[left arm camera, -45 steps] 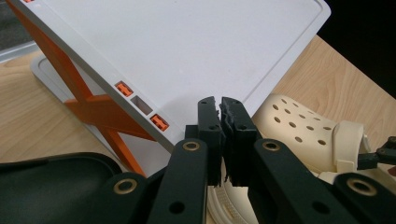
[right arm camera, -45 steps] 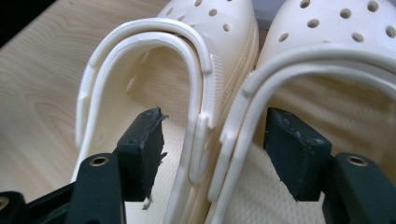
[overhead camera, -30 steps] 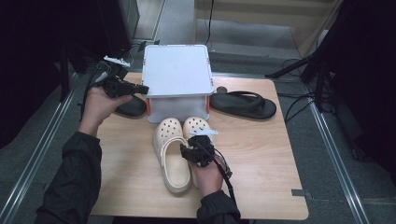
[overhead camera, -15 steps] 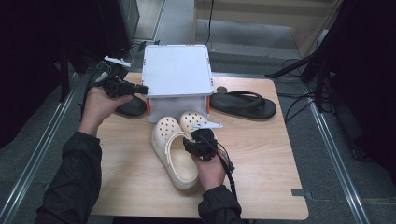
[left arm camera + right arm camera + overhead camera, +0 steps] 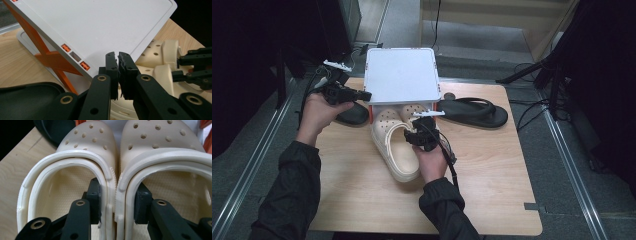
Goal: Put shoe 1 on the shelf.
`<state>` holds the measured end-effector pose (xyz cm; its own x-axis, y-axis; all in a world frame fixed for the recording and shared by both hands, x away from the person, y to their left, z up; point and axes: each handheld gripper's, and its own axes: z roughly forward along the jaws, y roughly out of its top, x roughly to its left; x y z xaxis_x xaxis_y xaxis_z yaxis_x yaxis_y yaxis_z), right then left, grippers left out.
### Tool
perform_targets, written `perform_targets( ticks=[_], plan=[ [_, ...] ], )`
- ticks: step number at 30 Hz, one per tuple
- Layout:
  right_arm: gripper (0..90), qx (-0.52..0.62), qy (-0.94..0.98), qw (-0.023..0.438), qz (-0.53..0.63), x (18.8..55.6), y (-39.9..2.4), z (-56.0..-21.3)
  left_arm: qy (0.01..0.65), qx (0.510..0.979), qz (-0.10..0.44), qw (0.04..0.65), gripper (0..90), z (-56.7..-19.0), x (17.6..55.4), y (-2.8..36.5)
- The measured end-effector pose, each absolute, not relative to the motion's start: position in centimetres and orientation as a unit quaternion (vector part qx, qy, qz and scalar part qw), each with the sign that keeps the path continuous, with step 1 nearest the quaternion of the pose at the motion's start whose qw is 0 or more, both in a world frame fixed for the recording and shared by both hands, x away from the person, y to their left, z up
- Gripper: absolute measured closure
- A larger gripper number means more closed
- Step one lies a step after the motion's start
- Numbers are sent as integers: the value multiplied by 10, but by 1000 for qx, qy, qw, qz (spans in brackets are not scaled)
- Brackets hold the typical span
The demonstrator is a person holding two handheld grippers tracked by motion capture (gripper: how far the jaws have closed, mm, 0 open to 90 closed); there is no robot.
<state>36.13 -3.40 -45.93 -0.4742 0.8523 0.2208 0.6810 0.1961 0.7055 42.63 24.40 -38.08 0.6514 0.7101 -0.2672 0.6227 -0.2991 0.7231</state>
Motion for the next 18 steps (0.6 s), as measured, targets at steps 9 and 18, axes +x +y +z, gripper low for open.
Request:
perform_targets(
  ticks=[9,18],
  plan=[
    [657,518,756,122,381,389,-21,-465,414,804,51,424,865,-381,426,244],
    [656,536,744,138,375,406,-11,-471,413,804,50,425,865,-381,427,244]
  ],
)
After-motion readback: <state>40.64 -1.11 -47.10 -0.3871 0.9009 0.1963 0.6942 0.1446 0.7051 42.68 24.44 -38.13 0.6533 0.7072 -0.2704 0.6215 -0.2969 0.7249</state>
